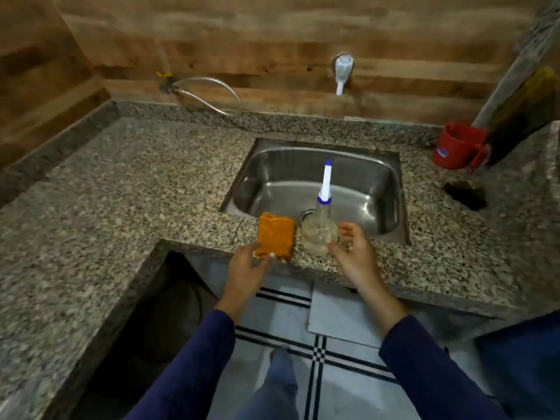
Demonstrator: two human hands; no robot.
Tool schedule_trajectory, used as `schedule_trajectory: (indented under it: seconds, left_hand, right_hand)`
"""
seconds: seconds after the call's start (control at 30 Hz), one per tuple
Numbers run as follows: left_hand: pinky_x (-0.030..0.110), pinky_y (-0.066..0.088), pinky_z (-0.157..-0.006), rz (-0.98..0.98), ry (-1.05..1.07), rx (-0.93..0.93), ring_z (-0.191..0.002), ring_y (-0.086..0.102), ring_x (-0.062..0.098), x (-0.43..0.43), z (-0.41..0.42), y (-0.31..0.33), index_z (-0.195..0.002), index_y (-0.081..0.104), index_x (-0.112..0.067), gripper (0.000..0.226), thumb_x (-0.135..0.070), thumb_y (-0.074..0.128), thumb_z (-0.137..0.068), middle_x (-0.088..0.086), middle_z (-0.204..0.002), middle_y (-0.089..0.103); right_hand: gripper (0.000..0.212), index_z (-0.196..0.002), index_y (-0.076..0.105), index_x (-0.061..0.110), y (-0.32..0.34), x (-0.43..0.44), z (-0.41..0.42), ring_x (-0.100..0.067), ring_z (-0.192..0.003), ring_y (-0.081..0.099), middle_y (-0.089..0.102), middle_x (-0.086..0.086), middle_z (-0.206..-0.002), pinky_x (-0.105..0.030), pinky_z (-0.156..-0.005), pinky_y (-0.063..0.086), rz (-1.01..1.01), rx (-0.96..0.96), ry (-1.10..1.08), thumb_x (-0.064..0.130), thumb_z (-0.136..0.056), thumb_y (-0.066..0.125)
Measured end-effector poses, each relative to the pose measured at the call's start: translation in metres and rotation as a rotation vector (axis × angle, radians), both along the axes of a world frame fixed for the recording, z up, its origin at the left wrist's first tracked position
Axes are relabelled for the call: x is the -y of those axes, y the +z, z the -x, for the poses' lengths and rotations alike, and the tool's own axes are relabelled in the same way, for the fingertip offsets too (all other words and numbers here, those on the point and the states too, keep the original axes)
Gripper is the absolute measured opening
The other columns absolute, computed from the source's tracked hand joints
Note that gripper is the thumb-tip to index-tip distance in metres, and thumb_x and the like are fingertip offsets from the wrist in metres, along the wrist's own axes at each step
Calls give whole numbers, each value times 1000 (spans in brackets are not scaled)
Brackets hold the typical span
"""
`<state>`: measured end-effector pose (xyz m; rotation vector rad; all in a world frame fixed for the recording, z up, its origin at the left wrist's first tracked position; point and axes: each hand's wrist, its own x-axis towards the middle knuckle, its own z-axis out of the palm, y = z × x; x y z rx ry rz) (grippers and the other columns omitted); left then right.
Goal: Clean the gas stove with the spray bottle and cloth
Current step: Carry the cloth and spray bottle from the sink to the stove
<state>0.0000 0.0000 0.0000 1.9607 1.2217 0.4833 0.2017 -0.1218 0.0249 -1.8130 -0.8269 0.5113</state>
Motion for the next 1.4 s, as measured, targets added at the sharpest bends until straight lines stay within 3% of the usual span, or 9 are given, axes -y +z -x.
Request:
schedule_trajectory:
  seconds: [0.1, 0.2, 0.4, 0.6, 0.83, 0.93, 1.07, 1.27, 1.4]
  left_hand:
    - [29, 43, -80, 79, 94, 37, -108, 60, 22, -37, -23, -13, -123, 63, -5, 47, -37, 69, -89, 5, -116, 64]
    - [34, 49, -77, 163, 140, -28, -97, 62, 26, -72, -45, -27, -116, 60, -4, 43, -30, 74, -85, 9, -107, 65]
    - [30, 46, -68, 314, 223, -126, -91, 63, 24, -112, -71, -63, -106, 53, -6, 59, -36, 86, -66, 5, -99, 63]
    - [32, 45, -78, 499, 157, -214, -93, 60, 24, -122, -81, -63, -114, 63, -13, 48, -45, 73, -79, 6, -111, 66]
    - [33, 46, -81, 550, 122, 55, -95, 59, 22, -118, -80, -38, -116, 58, -24, 29, -30, 67, -89, 2, -110, 62]
    - [33, 52, -77, 550, 180, 177, -92, 64, 18, -113, -58, -25, -111, 58, -21, 22, -28, 67, -92, -1, -108, 66]
    - [50, 54, -92, 593, 319, 297, -102, 67, 27, -109, -13, -13, -113, 60, -21, 25, -32, 68, -91, 6, -113, 69]
    - [16, 54, -67, 528, 537, 456, -92, 67, 3, -88, 99, 10, -130, 50, -19, 39, -18, 64, -94, -4, -116, 65]
    - [25, 54, -80, 466, 710, 523, -108, 63, 13, -64, 201, 21, -136, 45, -22, 46, -11, 63, -94, 1, -128, 62]
  right_hand:
    - [59, -139, 41, 28, -4, -33, -12, -4, -106, 54, 53, 12, -122, -22, -84, 48, 25, 21, 26, 33, -88, 71]
    - [53, -125, 43, 43, -15, -65, -22, -1, -112, 55, 56, 14, -124, -26, -89, 50, 28, 42, 42, 45, -82, 74]
    - [41, -116, 57, 21, -56, -95, -23, -13, -95, 68, 69, 3, -99, -45, -82, 57, -21, -14, -31, 49, -88, 67]
    - [39, -114, 60, 20, -60, -99, -23, -14, -97, 67, 68, 0, -102, -40, -82, 57, -35, 22, -105, 48, -88, 66]
    - [38, -115, 58, 27, -60, -96, -26, -16, -99, 67, 68, 1, -104, -46, -83, 56, -61, 1, -60, 53, -88, 64]
    - [31, -112, 60, 26, -57, -99, -20, -16, -98, 66, 68, 0, -102, -44, -86, 55, -90, -17, -17, 47, -90, 64]
    - [38, -109, 61, 18, -56, -114, 0, -17, -80, 63, 64, 1, -87, -38, -74, 52, -135, -56, 69, 51, -91, 61]
    - [40, -97, 60, 10, -31, -167, 83, -14, -78, 59, 60, -11, -79, -31, -74, 49, -220, -186, 312, 49, -91, 61]
    - [40, -88, 51, 16, -29, -205, 170, -6, -73, 53, 52, 17, -75, -26, -73, 43, -176, -191, 495, 55, -91, 59]
